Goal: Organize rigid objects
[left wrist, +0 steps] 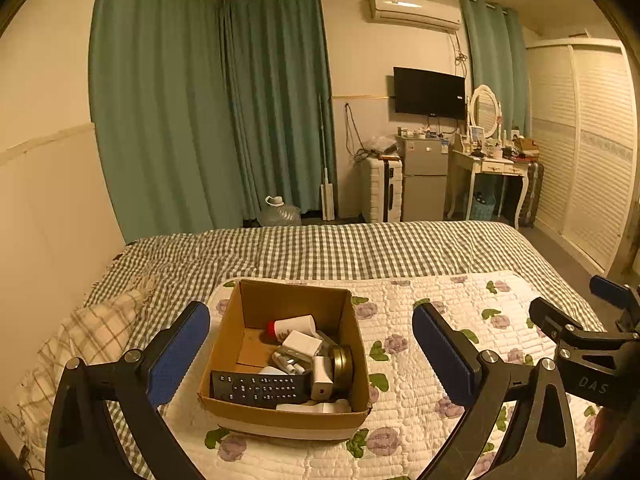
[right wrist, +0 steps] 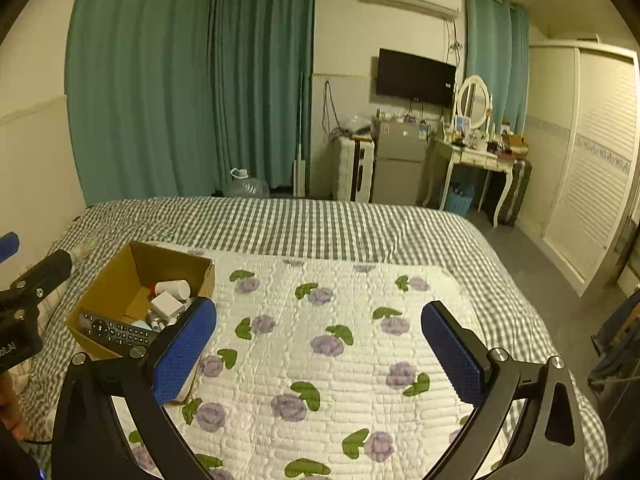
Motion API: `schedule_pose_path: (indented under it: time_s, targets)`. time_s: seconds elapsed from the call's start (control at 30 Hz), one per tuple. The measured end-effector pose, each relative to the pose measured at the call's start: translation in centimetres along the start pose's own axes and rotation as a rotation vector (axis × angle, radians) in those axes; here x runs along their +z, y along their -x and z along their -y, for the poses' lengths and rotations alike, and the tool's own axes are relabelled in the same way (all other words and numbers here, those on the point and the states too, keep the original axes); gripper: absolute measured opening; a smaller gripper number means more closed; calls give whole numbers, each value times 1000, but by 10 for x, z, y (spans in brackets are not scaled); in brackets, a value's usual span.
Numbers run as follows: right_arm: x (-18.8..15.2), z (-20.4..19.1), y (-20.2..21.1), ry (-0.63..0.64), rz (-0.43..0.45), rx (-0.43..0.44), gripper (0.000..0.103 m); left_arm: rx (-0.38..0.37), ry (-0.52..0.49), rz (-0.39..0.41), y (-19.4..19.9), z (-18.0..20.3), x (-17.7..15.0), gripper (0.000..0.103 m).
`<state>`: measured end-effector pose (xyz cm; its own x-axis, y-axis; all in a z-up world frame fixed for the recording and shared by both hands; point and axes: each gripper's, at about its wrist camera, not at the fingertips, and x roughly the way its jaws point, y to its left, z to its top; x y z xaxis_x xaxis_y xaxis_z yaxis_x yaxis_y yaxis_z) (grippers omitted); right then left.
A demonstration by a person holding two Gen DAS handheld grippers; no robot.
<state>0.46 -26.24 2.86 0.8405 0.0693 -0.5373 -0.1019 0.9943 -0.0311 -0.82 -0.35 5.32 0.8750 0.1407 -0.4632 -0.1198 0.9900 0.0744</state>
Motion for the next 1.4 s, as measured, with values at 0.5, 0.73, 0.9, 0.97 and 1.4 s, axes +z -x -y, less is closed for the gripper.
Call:
schedule_pose_path:
  time_s: [0.5, 0.73, 0.9, 0.97, 1.4]
  targets:
    - [6, -7, 9, 3, 38, 8, 103, -19, -7, -15, 5, 2, -2, 103]
    - [8, -6, 10, 0, 46, 8, 103, -25, -13, -19, 5, 3, -1, 103]
    - [6, -4, 6, 9, 18, -4, 103, -34, -13, -41, 0, 5, -3, 103]
    - [5, -2, 4, 7, 10, -6, 103, -32, -12, -48, -2, 4, -3, 103]
    - [4, -4, 2, 19, 4, -3, 103, -22, -26, -41, -1, 5, -4, 103]
